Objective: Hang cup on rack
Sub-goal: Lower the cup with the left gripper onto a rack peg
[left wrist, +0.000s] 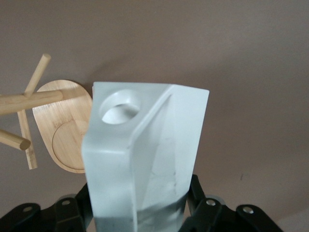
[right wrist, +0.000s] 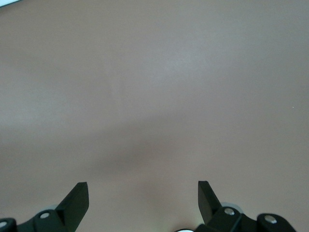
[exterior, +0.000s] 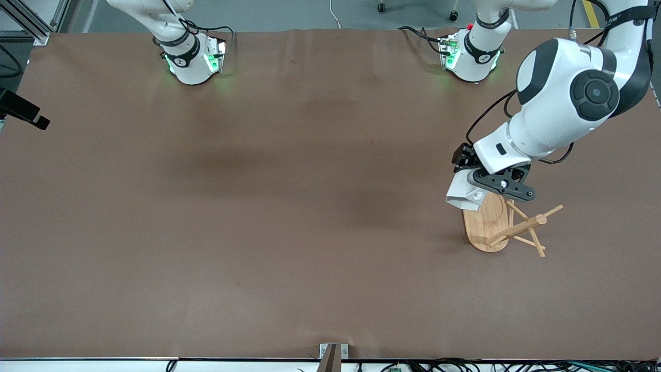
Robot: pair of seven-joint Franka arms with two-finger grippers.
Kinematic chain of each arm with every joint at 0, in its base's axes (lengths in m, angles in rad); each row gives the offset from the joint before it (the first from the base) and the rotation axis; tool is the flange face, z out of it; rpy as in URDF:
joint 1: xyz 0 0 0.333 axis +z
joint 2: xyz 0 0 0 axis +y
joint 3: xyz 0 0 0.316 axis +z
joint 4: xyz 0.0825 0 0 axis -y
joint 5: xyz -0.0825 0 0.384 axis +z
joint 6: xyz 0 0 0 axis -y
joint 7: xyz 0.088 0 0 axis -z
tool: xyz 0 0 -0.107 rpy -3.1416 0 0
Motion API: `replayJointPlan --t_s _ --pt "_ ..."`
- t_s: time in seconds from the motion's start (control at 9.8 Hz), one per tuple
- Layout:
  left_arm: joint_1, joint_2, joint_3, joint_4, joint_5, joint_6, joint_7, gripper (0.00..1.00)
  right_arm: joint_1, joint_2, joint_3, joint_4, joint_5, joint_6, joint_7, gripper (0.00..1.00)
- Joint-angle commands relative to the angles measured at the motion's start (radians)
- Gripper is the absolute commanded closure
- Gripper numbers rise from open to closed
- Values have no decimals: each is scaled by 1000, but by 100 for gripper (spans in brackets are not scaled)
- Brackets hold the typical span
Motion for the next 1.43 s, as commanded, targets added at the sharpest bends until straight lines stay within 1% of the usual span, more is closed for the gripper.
replayJointPlan --t_s 0.0,0.1,0.41,0.71,1.33 --pt "-13 -18 45 -103 -17 76 43 100 15 7 -15 30 -18 -21 -22 0" --pt "-14 -6 69 -103 -17 81 72 100 12 7 -15 33 -15 -21 -37 0" --pt "-13 31 92 -102 -17 121 188 100 13 7 -14 35 -42 -23 -100 0" --pt "-11 46 102 -100 -19 135 222 100 13 7 -14 36 -48 -23 -128 0" --pt "-8 72 135 -94 -36 148 246 100 15 7 -14 36 -42 -23 -114 0"
